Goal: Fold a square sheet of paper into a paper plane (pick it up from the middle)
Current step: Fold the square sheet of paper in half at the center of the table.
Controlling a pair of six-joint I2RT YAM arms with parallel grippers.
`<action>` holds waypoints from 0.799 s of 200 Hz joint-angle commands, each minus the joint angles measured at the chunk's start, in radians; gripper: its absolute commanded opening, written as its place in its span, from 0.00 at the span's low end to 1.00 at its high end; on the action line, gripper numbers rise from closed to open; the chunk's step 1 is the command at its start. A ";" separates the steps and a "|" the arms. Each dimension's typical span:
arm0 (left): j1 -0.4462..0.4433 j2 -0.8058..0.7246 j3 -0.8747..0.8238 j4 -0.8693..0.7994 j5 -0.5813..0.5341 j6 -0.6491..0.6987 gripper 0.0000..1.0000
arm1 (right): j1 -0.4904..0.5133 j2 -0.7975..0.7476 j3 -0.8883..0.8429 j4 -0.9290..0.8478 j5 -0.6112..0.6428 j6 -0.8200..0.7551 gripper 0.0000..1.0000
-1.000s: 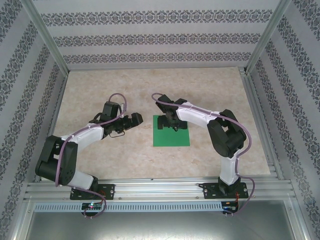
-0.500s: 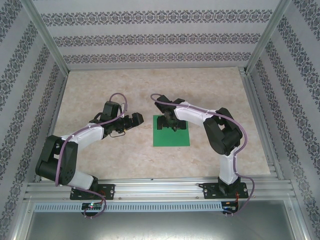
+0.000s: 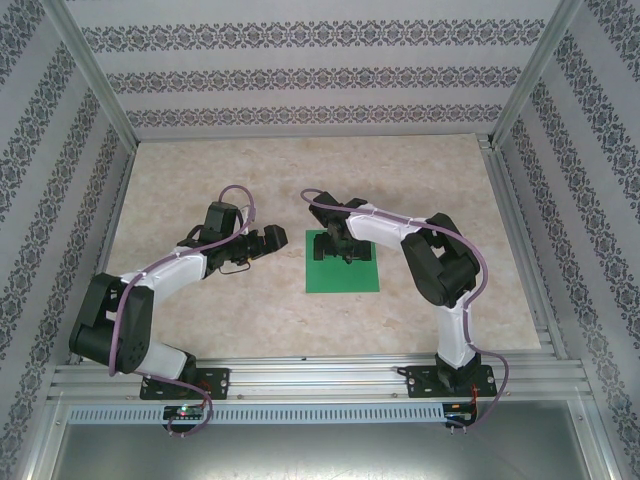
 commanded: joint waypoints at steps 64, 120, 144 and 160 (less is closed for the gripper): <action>-0.009 -0.026 -0.010 0.007 0.024 0.029 1.00 | 0.005 0.039 -0.031 -0.013 -0.001 0.004 0.94; -0.010 -0.027 -0.011 0.006 0.022 0.031 1.00 | 0.000 0.023 -0.032 -0.014 -0.001 -0.009 0.91; -0.009 -0.028 -0.010 0.005 0.023 0.033 1.00 | 0.000 0.014 -0.028 -0.014 0.000 -0.019 0.91; -0.010 -0.027 -0.010 0.005 0.023 0.032 1.00 | -0.002 0.009 -0.022 -0.016 0.001 -0.030 0.91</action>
